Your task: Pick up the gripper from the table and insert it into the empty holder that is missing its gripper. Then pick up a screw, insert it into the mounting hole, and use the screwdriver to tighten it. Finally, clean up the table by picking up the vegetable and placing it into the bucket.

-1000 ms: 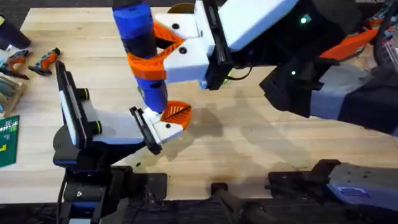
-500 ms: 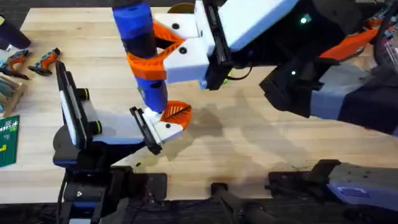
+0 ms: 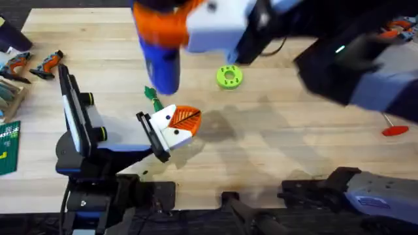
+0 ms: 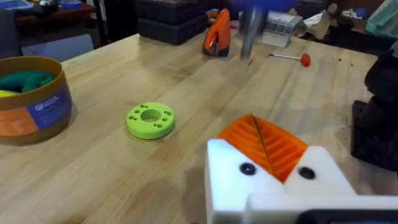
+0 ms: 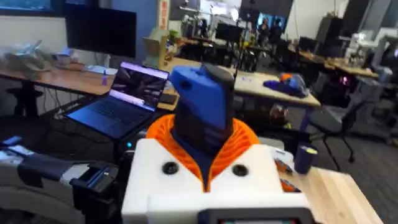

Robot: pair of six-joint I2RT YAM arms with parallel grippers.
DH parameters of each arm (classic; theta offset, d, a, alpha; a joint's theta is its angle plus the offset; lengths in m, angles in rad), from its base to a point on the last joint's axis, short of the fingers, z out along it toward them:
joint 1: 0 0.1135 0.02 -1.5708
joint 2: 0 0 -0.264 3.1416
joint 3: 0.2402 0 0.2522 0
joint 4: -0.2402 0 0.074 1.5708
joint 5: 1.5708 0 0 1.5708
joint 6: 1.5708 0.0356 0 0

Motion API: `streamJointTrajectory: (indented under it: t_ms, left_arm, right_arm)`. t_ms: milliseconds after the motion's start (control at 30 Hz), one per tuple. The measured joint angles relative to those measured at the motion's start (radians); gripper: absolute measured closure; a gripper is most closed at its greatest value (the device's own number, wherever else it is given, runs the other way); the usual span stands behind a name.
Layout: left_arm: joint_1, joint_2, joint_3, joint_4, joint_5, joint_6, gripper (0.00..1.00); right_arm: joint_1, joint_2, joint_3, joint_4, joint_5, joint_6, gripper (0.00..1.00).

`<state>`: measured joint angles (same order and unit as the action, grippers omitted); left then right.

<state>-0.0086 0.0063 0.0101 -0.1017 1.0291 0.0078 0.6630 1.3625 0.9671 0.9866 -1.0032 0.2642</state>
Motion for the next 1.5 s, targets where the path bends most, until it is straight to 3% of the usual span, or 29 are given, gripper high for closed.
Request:
streamJointTrajectory:
  t_ms: [100,233,367,467,700,833,1133,1400,1433,1500]
  left_arm:
    - [0.000,0.000,0.000,0.000,0.000,0.000,0.993]
    - [0.000,0.000,0.000,0.000,0.000,0.000,0.993]
    - [0.000,0.000,0.000,0.000,0.000,0.000,0.993]
    - [0.000,0.000,0.000,0.000,0.000,0.000,0.993]
    - [0.000,0.000,0.000,0.000,0.000,0.000,0.993]
    - [0.000,0.000,0.000,0.000,0.000,0.000,0.993]
    - [0.000,0.000,0.000,0.000,0.000,0.000,0.993]
    - [0.000,0.000,0.000,0.000,-0.001,0.000,0.993]
    - [0.000,0.000,0.000,0.000,-0.001,0.000,0.993]
    - [0.000,0.000,0.000,0.000,-0.001,0.000,0.993]
  right_arm:
    - [-0.039,-0.022,0.089,-0.210,-0.019,-0.021,0.976]
    - [-0.091,-0.027,0.205,-0.691,-0.002,-0.157,0.976]
    - [-0.141,-0.019,0.318,-1.208,0.180,-0.386,0.976]
    - [-0.175,-0.016,0.379,-1.413,0.368,-0.564,0.976]
    - [-0.265,-0.012,0.417,-1.670,0.763,-0.966,0.976]
    - [-0.330,0.034,0.417,-1.772,0.904,-1.213,0.976]
    - [-0.433,0.309,0.417,-1.772,0.992,-1.500,0.976]
    - [-0.446,0.532,0.417,-1.744,1.032,-1.583,0.976]
    - [-0.446,0.540,0.417,-1.743,1.033,-1.585,0.956]
    - [-0.446,0.542,0.417,-1.744,1.038,-1.592,0.728]
